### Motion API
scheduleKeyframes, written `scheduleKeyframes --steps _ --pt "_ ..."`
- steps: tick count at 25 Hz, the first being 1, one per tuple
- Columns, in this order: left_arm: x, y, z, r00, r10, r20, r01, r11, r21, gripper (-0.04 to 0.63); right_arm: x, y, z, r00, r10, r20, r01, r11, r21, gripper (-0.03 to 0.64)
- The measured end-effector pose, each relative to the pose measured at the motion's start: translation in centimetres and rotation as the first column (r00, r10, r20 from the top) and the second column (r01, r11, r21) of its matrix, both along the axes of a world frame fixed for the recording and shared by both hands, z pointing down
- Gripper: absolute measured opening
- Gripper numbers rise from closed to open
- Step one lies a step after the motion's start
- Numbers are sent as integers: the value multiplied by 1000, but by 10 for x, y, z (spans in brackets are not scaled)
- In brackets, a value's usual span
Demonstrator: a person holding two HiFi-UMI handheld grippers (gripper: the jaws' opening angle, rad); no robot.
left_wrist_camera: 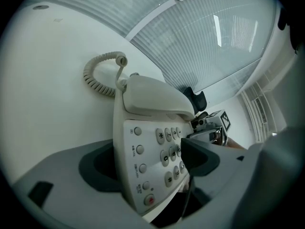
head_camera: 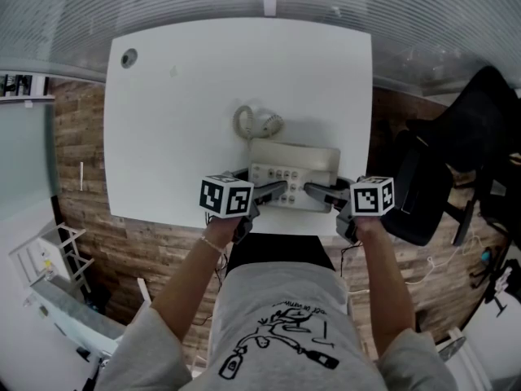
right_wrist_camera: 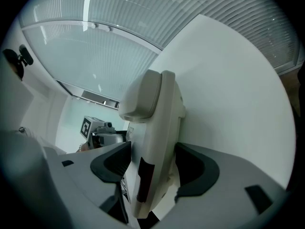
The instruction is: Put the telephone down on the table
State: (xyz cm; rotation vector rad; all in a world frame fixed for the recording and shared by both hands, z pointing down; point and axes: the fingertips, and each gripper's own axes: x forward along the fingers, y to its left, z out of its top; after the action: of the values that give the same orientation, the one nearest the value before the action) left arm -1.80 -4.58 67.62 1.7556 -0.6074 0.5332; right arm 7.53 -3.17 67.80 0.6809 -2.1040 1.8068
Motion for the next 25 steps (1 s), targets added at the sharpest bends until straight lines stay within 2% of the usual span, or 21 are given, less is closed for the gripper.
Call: scheduleKeyframes --steps 5,14,25 --pt "2 2 -1 1000 6 -11 -6 1000 -7 382 0 -3 0 1000 -3 -27 3 1000 6 307" --pt "1 4 2 1000 24 21 -24 1000 -4 383 2 -3 1 997 -16 -79 18 999 28 307" --pt "1 3 0 1000 20 15 -20 1000 0 391 5 -6 -2 995 -4 -102 9 999 51 305"
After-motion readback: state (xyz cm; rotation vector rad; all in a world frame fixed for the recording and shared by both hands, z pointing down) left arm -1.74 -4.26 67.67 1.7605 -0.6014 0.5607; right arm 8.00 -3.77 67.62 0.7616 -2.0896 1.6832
